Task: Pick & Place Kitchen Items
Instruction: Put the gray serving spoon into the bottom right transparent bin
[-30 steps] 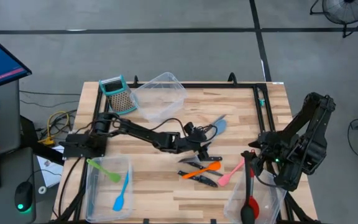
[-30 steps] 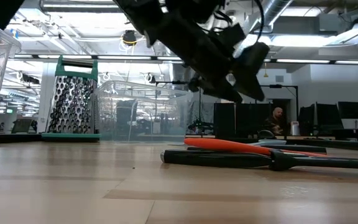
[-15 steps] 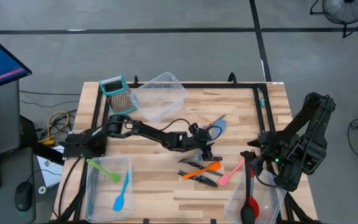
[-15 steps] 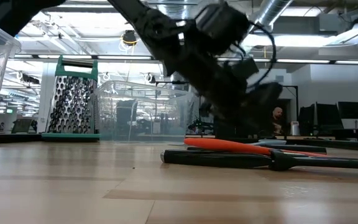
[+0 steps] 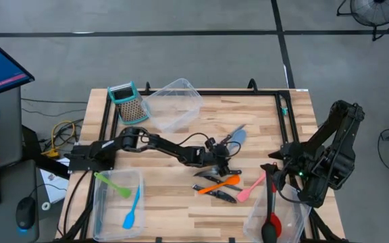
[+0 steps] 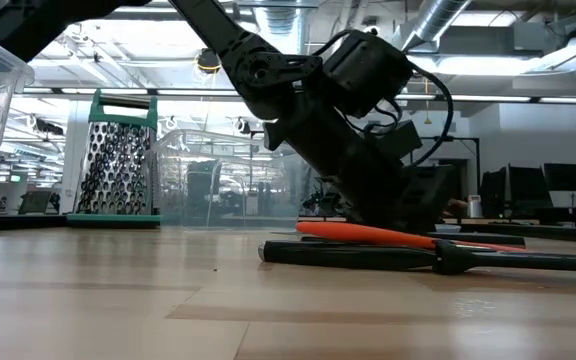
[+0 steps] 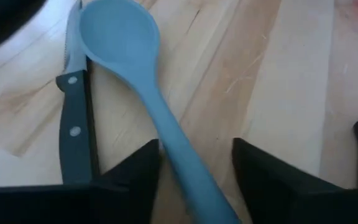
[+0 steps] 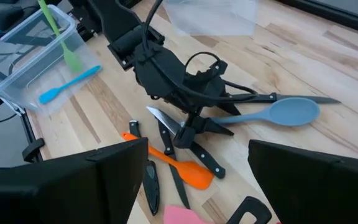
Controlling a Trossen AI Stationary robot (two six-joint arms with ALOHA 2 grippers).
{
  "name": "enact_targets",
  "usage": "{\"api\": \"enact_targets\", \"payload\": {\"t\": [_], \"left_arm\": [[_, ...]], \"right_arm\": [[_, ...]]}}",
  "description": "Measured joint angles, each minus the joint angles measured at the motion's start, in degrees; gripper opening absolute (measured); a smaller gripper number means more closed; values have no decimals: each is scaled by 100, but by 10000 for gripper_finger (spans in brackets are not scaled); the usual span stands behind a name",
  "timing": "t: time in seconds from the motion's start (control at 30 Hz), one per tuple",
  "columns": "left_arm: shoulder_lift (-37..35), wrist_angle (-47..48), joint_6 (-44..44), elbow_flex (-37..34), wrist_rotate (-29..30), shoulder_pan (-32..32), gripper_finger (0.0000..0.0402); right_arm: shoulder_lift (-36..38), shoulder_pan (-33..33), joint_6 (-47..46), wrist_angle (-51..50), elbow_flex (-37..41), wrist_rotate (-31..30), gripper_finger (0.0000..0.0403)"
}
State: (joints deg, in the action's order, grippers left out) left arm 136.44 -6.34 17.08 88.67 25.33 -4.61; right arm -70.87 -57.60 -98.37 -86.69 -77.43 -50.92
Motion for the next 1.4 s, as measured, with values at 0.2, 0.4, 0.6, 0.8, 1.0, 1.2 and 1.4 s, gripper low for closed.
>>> {"api": "enact_targets", "payload": {"t": [0.2,0.4,0.6,0.8,1.0,1.2,1.4], "left_arm": [[-9,124,304,-16,-336,179,37],[-52,86,311,-20,-599,345,23],[-471,350,54,-84,-770,386,23],[-1512,476,-41,-282,-710,361,23],[-2773,760,-184,-999,-521,355,23],[-4110,973,-940,-1996,-822,216,23],[-5312,993,-1967,-2905,-1133,-205,23]], "right_arm": [[0,0,0,56,0,-17,271],[-2,0,6,59,0,-19,271],[-4,0,87,59,0,-24,271],[-4,0,141,145,2,-52,271],[4,-32,540,495,-46,-25,271],[7,-111,929,666,-203,-21,271],[7,208,931,768,-202,-162,271]]}}
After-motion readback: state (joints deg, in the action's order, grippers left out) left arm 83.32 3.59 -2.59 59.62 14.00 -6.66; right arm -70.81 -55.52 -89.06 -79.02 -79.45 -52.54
